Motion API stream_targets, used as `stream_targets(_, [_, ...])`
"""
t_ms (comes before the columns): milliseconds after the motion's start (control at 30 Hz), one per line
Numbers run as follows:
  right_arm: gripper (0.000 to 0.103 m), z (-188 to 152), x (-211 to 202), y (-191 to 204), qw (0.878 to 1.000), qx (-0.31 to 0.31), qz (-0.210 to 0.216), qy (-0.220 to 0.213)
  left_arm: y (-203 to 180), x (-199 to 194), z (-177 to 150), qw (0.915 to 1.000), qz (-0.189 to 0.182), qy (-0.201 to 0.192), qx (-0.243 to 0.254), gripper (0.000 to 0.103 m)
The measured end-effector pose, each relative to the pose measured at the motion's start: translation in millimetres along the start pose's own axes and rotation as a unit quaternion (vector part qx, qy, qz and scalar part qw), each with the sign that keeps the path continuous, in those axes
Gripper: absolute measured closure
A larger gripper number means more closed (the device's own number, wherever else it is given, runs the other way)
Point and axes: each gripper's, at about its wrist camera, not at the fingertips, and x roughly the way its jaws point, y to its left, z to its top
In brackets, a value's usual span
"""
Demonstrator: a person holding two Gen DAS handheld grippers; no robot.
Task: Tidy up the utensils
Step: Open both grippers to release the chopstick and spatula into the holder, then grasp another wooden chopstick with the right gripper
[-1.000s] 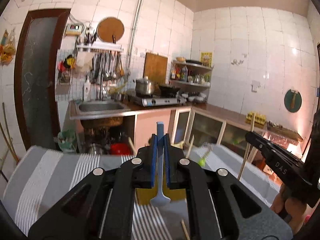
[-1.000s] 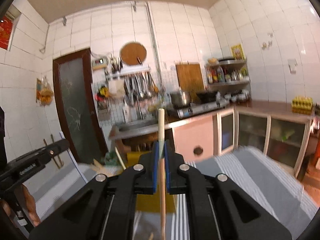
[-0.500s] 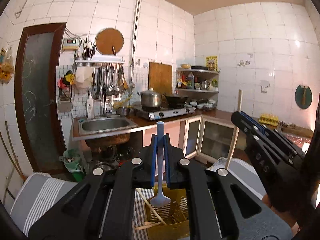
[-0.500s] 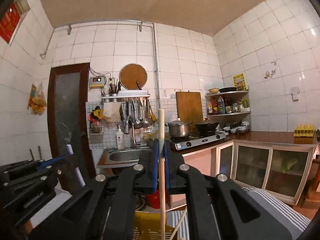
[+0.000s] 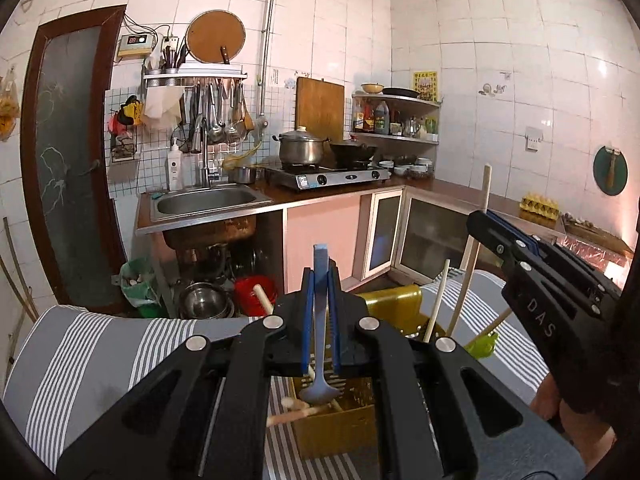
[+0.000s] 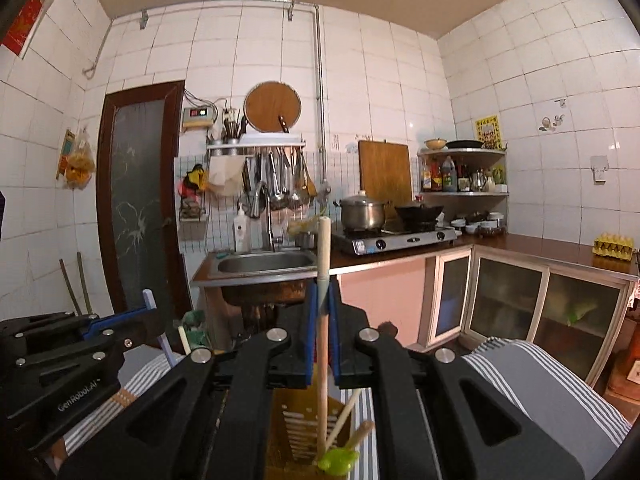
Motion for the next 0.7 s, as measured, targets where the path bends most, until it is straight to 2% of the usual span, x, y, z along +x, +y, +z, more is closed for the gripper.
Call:
stream_targets(200, [0.095,2,4,-5,0.998,0.002,-0.004,0.058,7,-10,9,0.9997,-0.004,0.021,-0.015,0.095])
stream_targets(267, [0.082,5,-1,-8,0.997,0.004,-0.007,0.071,12,-20,14,0.9995,-0.004,0.025,-0.021,0.083])
stream_targets(300, [0.063,8,-7,-10,0.997,0.010,-0.011,0.075,15,-26,18,0.9994,-0.004,0.024,-0.026,0.070])
stream_targets(333, [0.053,10,-11,-12,0.997,0.013,-0.014,0.077,18,-34,20,0.9993,0.000,0.023,-0.030,0.056])
stream_targets(433, [0.053,16,-30,-15,0.996,0.018,-0.018,0.085,21,-55,24,0.9994,0.016,0.014,-0.028,0.033])
stream_targets(467, [0.053,17,-37,-15,0.995,0.017,-0.019,0.091,22,-64,24,0.9994,0.022,0.013,-0.023,0.030])
stream_targets(533, [0.047,14,-52,-15,0.994,0.017,-0.022,0.105,24,-80,19,0.9992,0.034,0.010,-0.017,0.016])
stream_targets(633, [0.045,-2,-73,-13,0.992,0.016,-0.025,0.126,29,-102,5,0.9986,0.050,0.008,-0.017,0.007])
stream_targets(700, [0.044,-17,-82,-11,0.989,0.015,-0.027,0.144,35,-113,-15,0.9977,0.060,0.022,-0.022,0.005])
